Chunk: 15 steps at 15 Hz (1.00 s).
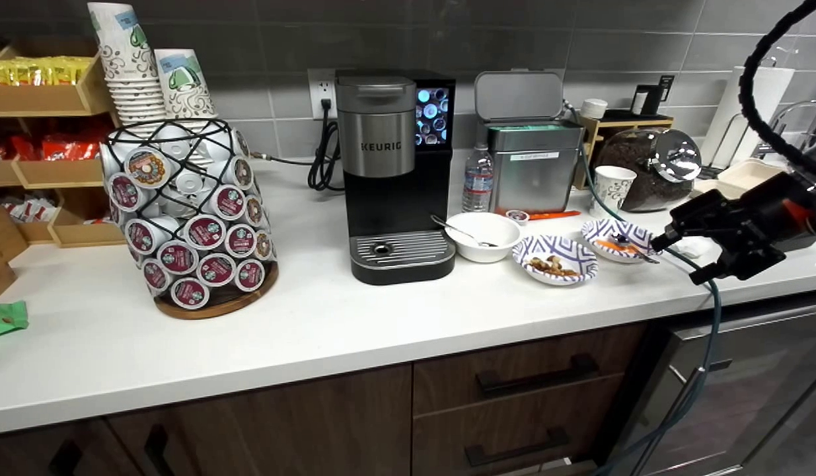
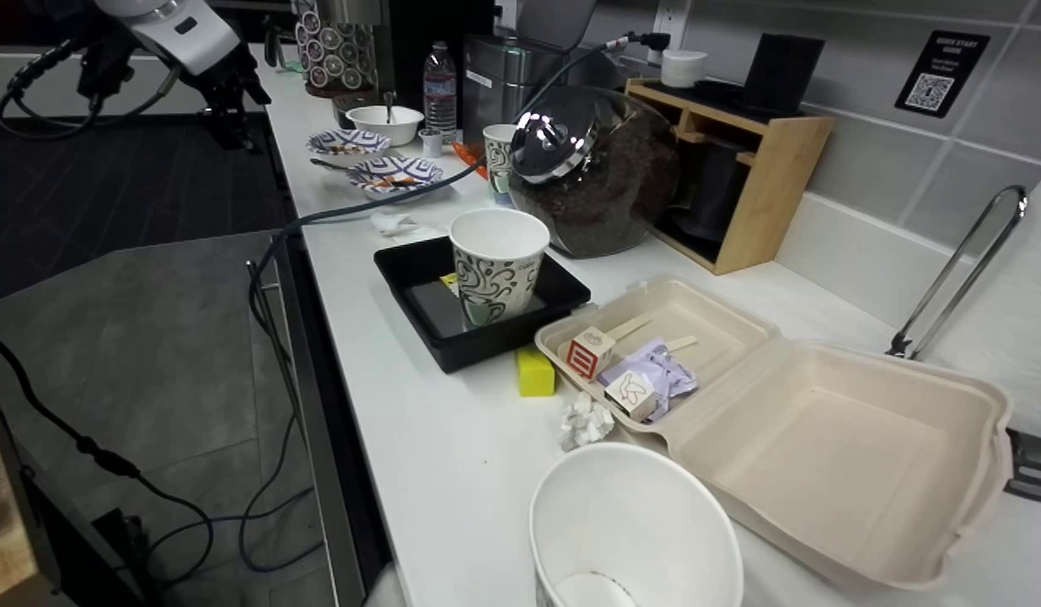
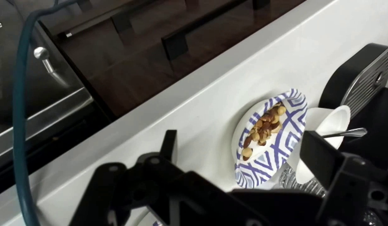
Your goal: Use the silver spoon to place some contents from the middle bowl into the white bowl.
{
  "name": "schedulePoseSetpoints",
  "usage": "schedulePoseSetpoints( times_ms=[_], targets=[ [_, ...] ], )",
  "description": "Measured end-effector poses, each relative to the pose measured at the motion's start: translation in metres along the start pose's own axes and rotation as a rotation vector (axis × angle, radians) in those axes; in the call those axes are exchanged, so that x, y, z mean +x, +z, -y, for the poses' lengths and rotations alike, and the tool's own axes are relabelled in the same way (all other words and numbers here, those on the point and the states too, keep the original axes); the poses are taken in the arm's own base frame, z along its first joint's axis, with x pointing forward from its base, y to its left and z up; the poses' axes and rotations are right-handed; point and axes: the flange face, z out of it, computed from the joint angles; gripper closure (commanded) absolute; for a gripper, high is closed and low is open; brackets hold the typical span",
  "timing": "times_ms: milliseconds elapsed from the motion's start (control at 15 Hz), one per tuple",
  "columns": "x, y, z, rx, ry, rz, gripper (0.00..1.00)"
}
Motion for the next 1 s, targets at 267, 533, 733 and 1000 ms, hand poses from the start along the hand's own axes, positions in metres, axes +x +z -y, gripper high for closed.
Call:
schedulePoseSetpoints(
  times_ms=[267, 533, 733, 1000],
  targets=[
    [0.006, 0.007, -0.003, 0.065, 0.024, 0.101, 0.0],
    [0.051, 0.003, -0.026, 0.211, 0.117, 0.248, 0.0],
    [0.088, -0.004, -0.057, 0.238, 0.234, 0.23, 0.0],
    [0.098, 0.0, -0.079, 0.217, 0.357, 0.175, 0.0]
  ],
)
